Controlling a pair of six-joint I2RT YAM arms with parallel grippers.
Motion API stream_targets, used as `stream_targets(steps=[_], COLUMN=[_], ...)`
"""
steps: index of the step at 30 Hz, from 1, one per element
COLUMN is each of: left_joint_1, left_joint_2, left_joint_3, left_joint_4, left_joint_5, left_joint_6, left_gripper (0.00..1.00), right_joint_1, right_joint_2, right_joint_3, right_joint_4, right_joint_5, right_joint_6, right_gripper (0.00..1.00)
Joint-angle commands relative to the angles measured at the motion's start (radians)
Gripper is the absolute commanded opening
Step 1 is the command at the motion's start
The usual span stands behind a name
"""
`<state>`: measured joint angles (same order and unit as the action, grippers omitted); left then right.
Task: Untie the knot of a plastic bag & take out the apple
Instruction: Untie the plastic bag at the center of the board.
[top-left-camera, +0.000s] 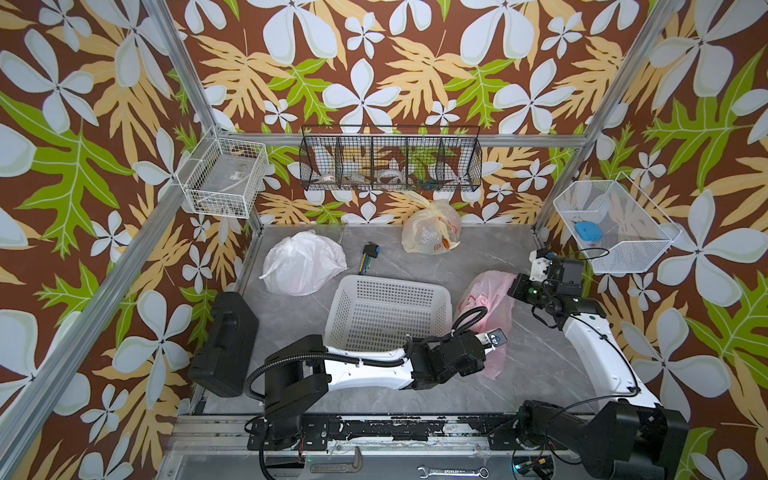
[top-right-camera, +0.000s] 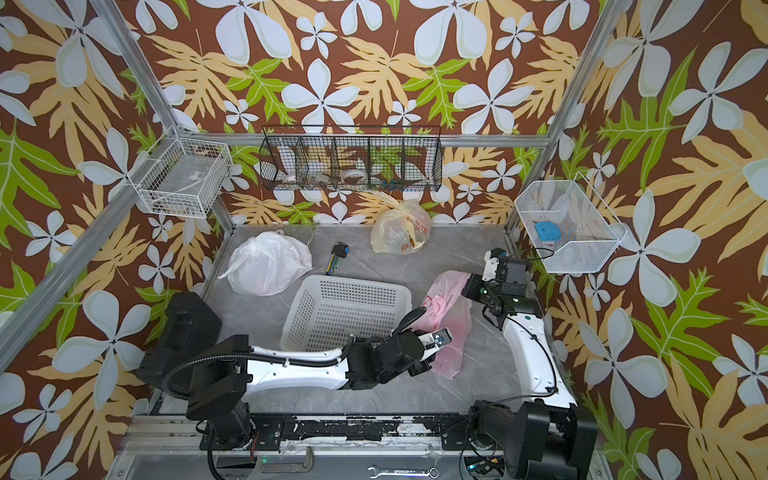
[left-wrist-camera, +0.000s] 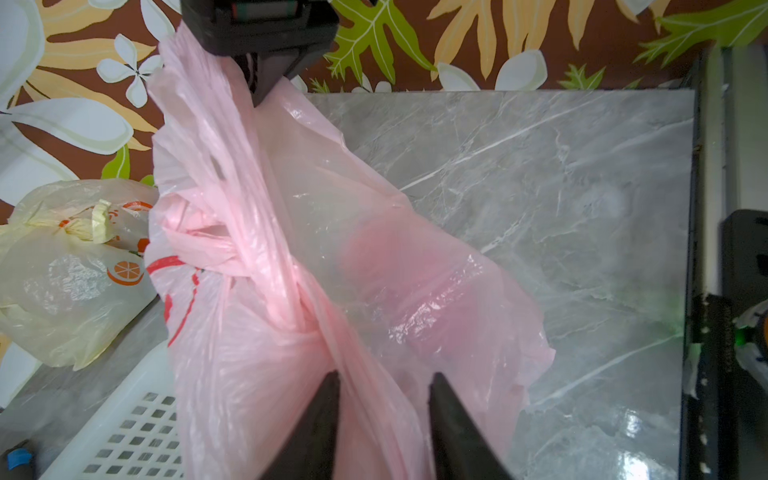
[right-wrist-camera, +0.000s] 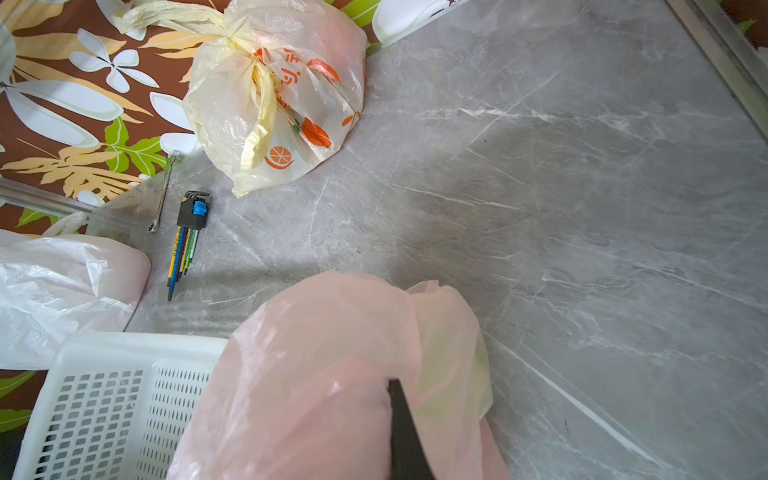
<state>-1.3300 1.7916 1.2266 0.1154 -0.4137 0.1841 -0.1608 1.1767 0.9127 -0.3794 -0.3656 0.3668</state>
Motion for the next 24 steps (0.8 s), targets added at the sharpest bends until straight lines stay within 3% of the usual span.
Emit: stream_targets(steps=[1,6,11,15,18,19,24], left_joint_1=[-0.006,-0.008,-0.009,-0.008,-0.008,-0.008,-0.007], left_joint_2=[-0.020,-0.165,-0.402,-0.472,-0.433,-0.414,-0.335], left_joint_3=[0.005,-0.110,-0.392,-0.517,-0.497,-0.485,-0.433], left_joint_4=[-0.041,0.005,0.232,0.383,0.392,0.394,0.437], left_joint_5=[-0.043,0.051,0.221,0.261,0.269,0.269,0.244], left_joint_6=[0.007,0.041,0.052,0.046,0.037,0.037,0.033], left_gripper=[0.03,0.00,0.00,0.00,0.00,0.00,0.00], right_joint_1=[0.000,0.001,-0.001,0.000,0.001,0.002,0.002], right_joint_2=[0.012,0.075,0.126,0.166,0.169,0.154,0.001], right_joint_3=[0.001,0.060,0.037,0.024,0.036,0.039,0.027], right_joint_4=[0.031,0.031,0.090,0.119,0.106,0.089,-0.040], right_joint_5=[0.010,0.056,0.094,0.065,0.020,0.010,0.031], right_joint_6=[0.018,0.012,0.039,0.059,0.063,0.058,0.010], right_gripper=[0.00,0.00,0.00,0.01,0.43,0.53,0.71])
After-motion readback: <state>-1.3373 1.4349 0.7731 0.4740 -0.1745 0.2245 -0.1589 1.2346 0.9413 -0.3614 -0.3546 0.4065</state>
